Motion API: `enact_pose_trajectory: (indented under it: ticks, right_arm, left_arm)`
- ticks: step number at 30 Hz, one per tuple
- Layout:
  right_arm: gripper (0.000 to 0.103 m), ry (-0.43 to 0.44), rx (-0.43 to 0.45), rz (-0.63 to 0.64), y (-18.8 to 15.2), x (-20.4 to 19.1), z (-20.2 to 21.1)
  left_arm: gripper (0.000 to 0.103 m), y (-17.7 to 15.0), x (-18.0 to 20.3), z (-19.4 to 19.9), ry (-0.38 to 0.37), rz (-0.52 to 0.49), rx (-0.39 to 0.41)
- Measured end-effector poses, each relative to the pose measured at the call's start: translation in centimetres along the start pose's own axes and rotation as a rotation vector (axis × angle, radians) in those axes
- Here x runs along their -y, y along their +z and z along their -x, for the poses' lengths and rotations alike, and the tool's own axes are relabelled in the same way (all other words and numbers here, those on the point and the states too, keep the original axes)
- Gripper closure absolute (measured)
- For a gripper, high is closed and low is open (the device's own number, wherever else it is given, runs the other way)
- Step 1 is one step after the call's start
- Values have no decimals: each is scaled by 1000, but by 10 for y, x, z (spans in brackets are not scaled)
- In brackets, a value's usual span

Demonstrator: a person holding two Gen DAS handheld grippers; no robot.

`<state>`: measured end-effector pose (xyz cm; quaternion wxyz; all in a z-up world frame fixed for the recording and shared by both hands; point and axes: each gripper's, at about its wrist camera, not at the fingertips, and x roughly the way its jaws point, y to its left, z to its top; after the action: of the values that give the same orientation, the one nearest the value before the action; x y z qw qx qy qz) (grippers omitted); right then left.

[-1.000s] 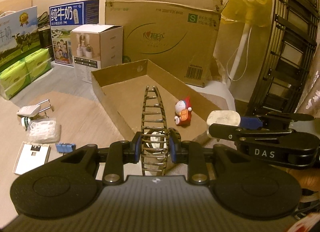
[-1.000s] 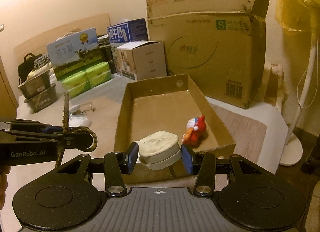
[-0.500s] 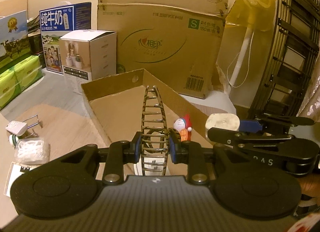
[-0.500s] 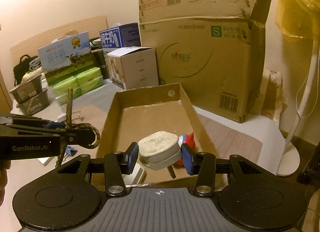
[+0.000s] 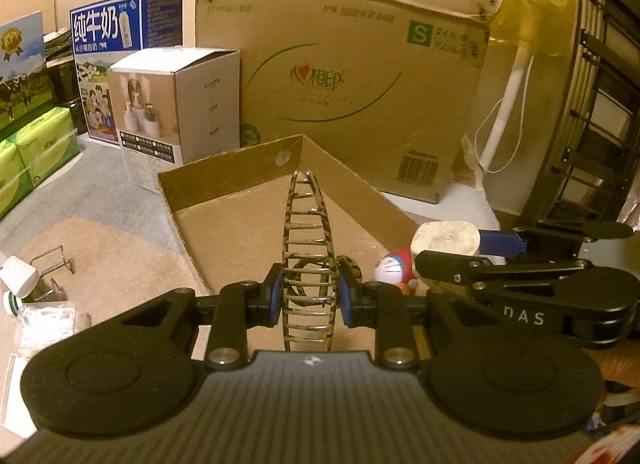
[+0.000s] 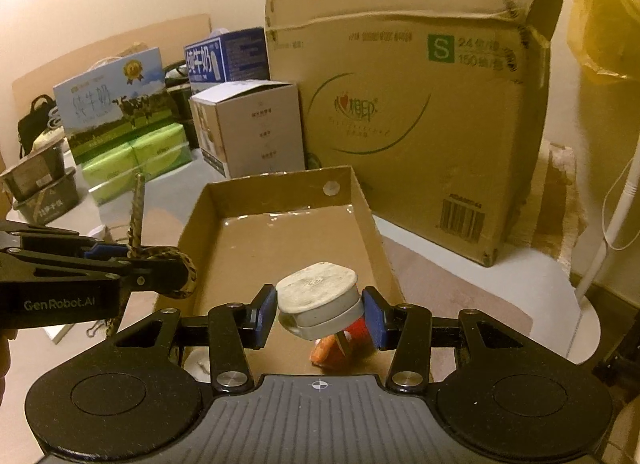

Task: Organize rigid objects
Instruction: 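Carry the wire spiral with the left gripper while the right carries the round plug to the box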

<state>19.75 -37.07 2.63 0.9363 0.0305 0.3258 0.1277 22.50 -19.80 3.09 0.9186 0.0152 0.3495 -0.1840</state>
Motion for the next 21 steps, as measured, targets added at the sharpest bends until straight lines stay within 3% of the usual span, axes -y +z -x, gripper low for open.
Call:
enact_pose_trajectory:
  ticks: [16,21]
  right_arm:
    - [56,12,-38,-9,5,5,-38]
    - [56,8,-36,-13,5,5,-37]
  left_arm:
    - [79,5,-19,-42,7,59,-13]
    - [70,11,-24,-35,21,72,14]
